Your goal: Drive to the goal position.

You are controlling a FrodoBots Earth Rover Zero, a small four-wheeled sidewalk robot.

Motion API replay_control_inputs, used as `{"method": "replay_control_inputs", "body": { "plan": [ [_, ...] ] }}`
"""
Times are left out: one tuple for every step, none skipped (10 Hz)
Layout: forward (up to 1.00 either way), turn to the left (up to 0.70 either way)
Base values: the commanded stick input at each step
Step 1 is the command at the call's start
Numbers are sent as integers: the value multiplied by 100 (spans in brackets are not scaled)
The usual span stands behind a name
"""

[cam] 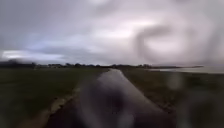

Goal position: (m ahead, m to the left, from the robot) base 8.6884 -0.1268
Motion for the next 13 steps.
{"method": "replay_control_inputs", "body": {
  "plan": [
    [70, 0],
    [70, 0],
    [70, 0],
    [70, 0],
    [70, 0],
    [70, 0],
    [70, 0],
    [70, 0],
    [70, 0],
    [70, 0],
    [70, 0],
    [70, 0],
    [70, 0]
  ]
}}
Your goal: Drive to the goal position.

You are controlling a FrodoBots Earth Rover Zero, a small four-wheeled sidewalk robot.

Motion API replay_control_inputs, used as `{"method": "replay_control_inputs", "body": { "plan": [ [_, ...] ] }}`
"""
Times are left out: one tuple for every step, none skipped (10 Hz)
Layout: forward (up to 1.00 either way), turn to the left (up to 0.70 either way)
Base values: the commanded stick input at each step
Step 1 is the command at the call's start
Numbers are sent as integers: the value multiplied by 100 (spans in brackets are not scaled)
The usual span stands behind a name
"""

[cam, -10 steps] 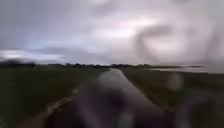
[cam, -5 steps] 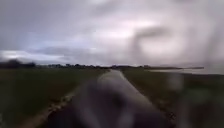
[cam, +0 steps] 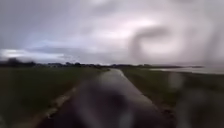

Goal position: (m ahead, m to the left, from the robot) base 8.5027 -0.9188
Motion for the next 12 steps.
{"method": "replay_control_inputs", "body": {
  "plan": [
    [70, 0],
    [70, 0],
    [70, 0],
    [70, 0],
    [70, 0],
    [70, 0],
    [70, 0],
    [70, 0],
    [70, 0],
    [70, 0],
    [70, 0],
    [70, 0]
  ]
}}
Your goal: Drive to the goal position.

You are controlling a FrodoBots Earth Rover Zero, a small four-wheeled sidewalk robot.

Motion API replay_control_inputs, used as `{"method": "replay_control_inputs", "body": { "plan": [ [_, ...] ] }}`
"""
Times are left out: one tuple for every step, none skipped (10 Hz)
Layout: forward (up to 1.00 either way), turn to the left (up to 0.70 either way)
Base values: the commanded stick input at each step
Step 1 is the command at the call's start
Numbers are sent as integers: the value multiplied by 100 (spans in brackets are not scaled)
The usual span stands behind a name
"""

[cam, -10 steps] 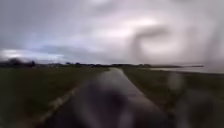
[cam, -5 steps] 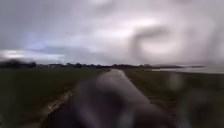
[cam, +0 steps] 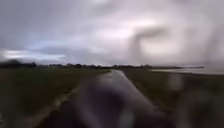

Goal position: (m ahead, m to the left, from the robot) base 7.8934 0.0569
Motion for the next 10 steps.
{"method": "replay_control_inputs", "body": {
  "plan": [
    [70, 0],
    [70, 0],
    [70, 0],
    [70, 0],
    [70, 0],
    [70, 0],
    [70, 0],
    [70, 0],
    [70, 0],
    [70, 0]
  ]
}}
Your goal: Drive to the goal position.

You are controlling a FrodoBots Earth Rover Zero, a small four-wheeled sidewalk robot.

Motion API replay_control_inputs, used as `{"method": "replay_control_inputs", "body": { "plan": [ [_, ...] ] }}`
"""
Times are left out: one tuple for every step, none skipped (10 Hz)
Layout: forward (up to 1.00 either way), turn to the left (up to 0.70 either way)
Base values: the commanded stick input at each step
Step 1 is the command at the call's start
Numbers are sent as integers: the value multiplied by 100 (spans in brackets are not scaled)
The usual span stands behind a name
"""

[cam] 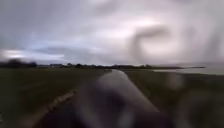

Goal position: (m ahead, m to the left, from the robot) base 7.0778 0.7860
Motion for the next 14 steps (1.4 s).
{"method": "replay_control_inputs", "body": {
  "plan": [
    [70, 0],
    [70, 0],
    [70, 0],
    [70, 0],
    [70, 0],
    [70, 0],
    [70, 0],
    [70, 0],
    [70, 0],
    [70, 0],
    [70, 0],
    [70, 0],
    [70, 0],
    [70, 0]
  ]
}}
